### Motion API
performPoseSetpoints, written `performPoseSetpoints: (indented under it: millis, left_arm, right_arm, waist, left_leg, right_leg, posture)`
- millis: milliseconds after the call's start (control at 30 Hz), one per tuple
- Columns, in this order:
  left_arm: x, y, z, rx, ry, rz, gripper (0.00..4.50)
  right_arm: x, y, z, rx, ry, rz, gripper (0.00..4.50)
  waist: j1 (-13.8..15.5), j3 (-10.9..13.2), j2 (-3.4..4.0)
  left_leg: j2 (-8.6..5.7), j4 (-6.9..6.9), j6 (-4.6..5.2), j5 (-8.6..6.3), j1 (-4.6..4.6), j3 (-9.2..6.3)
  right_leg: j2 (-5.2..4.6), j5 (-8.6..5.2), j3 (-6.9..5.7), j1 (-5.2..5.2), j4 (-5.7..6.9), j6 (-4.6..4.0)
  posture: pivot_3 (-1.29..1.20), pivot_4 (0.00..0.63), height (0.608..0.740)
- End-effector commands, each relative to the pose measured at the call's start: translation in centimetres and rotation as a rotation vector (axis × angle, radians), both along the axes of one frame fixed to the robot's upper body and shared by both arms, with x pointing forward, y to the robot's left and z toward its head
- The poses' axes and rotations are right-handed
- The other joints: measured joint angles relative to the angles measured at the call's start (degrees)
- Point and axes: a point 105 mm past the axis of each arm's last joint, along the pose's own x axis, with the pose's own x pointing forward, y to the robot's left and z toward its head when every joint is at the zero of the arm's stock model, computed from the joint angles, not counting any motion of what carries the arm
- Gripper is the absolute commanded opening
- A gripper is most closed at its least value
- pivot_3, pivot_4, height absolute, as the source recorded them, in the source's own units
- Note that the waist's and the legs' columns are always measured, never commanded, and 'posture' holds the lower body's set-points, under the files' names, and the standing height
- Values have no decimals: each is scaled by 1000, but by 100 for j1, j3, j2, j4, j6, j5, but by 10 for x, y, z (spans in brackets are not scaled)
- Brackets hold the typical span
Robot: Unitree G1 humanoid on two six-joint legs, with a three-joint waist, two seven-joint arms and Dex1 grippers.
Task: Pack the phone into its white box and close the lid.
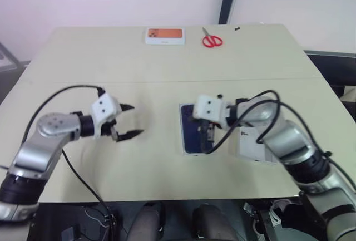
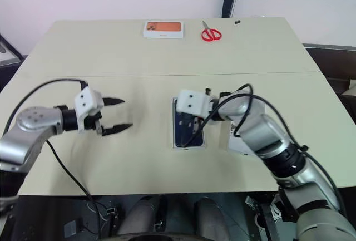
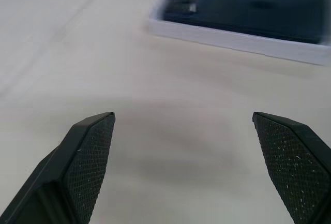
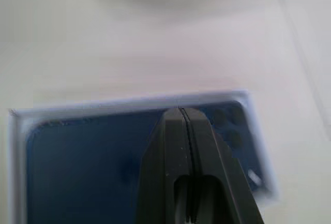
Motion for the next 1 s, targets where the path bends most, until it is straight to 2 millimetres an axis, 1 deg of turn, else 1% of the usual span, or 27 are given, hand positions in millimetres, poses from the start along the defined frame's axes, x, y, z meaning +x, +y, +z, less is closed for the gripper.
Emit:
performPoseSetpoints:
  millis: [33,67,133,233,267,300,333,467,533,667,767,1000]
  left_arm:
    - [5,-20,-4,8,56,-38,3957]
    - [6,-28,-4,17,68,-65,3628]
    - [7,-45,-5,42,83,-116,2616]
    - [10,-69,-7,88,128,-162,1082]
    - [10,-76,-9,111,147,-174,519]
    - [10,-79,-11,128,159,-180,63]
    - [11,-81,-13,154,170,-175,63]
    - [6,-93,-30,288,270,-208,63]
    - [6,-96,-32,292,282,-205,63]
    - [0,-107,-41,325,283,-245,63]
    - [0,-117,-42,313,278,-251,63]
    - [-11,-149,-49,322,223,-357,63]
  right_arm:
    - [7,-22,9,-13,-42,-41,0]
    - [9,-30,8,-33,-45,-58,0]
    - [12,-40,4,-77,-51,-74,0]
    - [16,-47,-3,-140,-77,-88,0]
    - [17,-47,-6,-157,-87,-91,0]
    - [18,-47,-9,-170,-94,-90,0]
    - [17,-47,-10,-177,-98,-88,0]
    - [14,-41,-25,-220,-93,-56,0]
    - [14,-39,-29,-224,-94,-52,0]
    - [9,-30,-34,-215,-78,-23,0]
    - [6,-28,-36,-213,-72,-11,0]
    - [-5,-38,-34,-228,-46,-1,0]
  waist:
    - [-12,0,0]
    - [-13,0,0]
    - [-14,0,0]
    - [-20,0,0]
    - [-19,0,0]
    - [-24,0,0]
    - [-33,0,0]
    - [-29,0,0]
    - [-22,0,0]
    - [-11,0,0]
    - [17,0,0]
    - [39,-4,3]
  left_leg:
    - [0,4,1,-1,-1,5]
    - [0,5,1,0,-6,5]
    - [0,10,-5,3,-18,4]
    - [1,17,-12,7,-24,5]
    - [1,19,-12,7,-25,4]
    - [1,19,-12,7,-25,4]
    - [1,20,-13,8,-25,5]
    - [1,20,-24,14,-26,4]
    - [1,24,-24,14,-27,4]
    - [1,28,-27,16,-28,3]
    - [1,36,-28,16,-28,2]
    - [0,40,-27,16,-27,2]
  right_leg:
    - [-1,0,3,0,-1,1]
    - [0,0,3,-4,-1,1]
    - [1,0,1,-12,1,1]
    - [2,0,3,-16,6,1]
    - [3,0,1,-16,7,1]
    - [4,0,2,-17,9,1]
    - [4,0,4,-17,9,1]
    - [6,0,3,-18,10,1]
    - [6,0,4,-17,10,1]
    - [6,0,4,-17,11,1]
    - [4,0,2,-11,10,1]
    - [4,0,1,-7,10,2]
  posture:
    - [0,150,740]
    - [0,150,740]
    - [0,150,740]
    - [0,150,740]
    - [0,150,740]
    - [0,150,740]
    - [0,150,740]
    - [0,150,740]
    - [0,150,740]
    - [0,150,740]
    - [0,150,740]
    - [0,150,740]
